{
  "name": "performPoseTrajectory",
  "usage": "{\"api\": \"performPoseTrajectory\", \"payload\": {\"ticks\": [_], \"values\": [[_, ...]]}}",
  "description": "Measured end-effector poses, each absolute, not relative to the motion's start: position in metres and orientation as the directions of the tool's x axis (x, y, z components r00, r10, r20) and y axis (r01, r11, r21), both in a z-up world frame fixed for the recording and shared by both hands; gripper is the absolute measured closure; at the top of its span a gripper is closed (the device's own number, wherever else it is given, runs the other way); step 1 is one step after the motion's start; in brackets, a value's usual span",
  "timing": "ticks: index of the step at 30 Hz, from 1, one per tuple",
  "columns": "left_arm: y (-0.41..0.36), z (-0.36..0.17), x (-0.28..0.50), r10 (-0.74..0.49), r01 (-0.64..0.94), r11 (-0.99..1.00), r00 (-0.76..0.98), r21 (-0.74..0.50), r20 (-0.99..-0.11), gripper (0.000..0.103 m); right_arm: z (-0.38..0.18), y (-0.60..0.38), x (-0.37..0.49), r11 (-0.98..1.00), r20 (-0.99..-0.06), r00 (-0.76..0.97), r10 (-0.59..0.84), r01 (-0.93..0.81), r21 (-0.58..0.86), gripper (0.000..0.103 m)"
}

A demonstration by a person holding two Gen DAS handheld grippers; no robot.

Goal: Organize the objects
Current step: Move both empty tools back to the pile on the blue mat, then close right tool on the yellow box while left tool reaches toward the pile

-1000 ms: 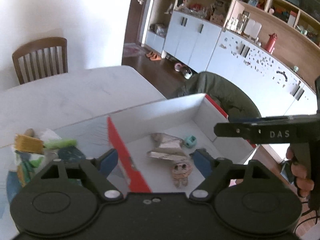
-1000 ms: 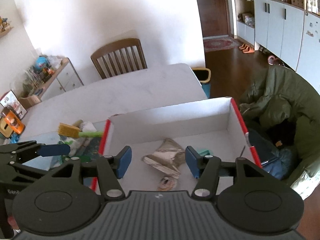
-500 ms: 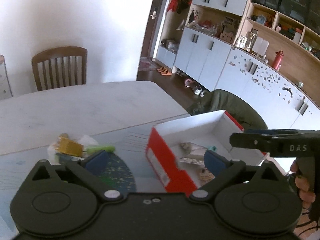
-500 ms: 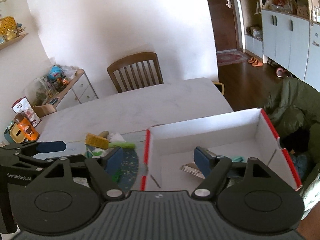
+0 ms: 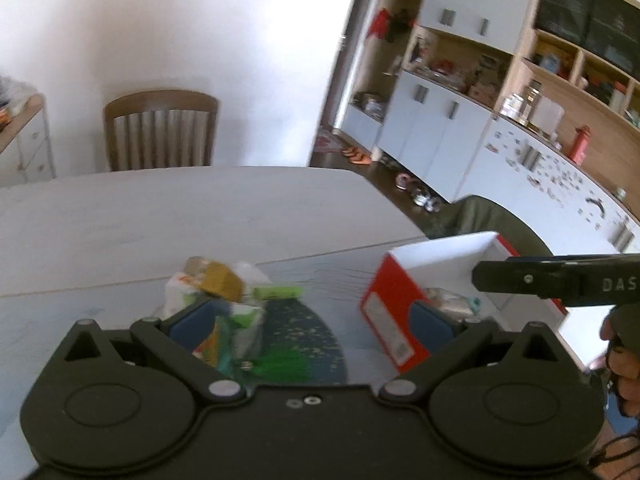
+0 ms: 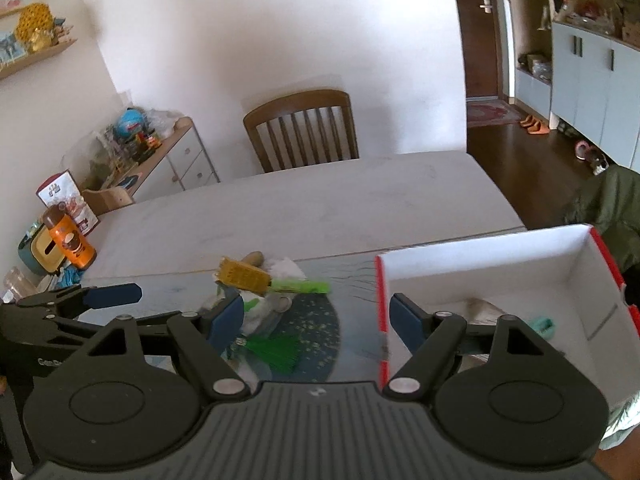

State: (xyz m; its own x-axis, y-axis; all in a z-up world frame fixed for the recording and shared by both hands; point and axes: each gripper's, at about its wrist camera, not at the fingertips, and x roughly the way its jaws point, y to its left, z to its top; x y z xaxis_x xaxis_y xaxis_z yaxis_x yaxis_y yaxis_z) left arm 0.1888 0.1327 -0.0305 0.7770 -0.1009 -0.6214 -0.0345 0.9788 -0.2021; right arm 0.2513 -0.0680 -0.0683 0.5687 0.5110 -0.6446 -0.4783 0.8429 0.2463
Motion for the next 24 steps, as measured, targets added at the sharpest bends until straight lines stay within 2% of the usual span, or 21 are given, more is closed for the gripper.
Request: {"api": "performPoseTrajectory", "payload": {"ticks": [3, 9, 17, 24], "values": [[0.149, -0.038, 0.186, -0.087, -0.054, 0.977, 0.779, -0.204, -0.621, 0.0, -0.07, -0.048, 0.254, 0.838, -0.653, 0.558, 0.511, -0.493, 0.234, 0.023], [0.169, -0.06, 0.192, -0.018, -0.087, 0.988, 0.752, -0.127, -0.659, 0.0, -0.081, -0.011, 0.269, 0.829, -0.694, 0.506, 0.513, -0.503, 0.246, 0.023], [0.189, -0.094, 0.204, -0.03, -0.078, 0.989, 0.728, -0.126, -0.685, 0.0, -0.099, 0.039, 0.287, 0.814, -0.741, 0.453, 0.496, -0.539, 0.216, 0.023], [0.202, -0.116, 0.219, -0.05, -0.106, 0.978, 0.712, -0.178, -0.7, 0.0, -0.113, 0.075, 0.299, 0.795, -0.756, 0.448, 0.476, -0.587, 0.153, 0.023]]}}
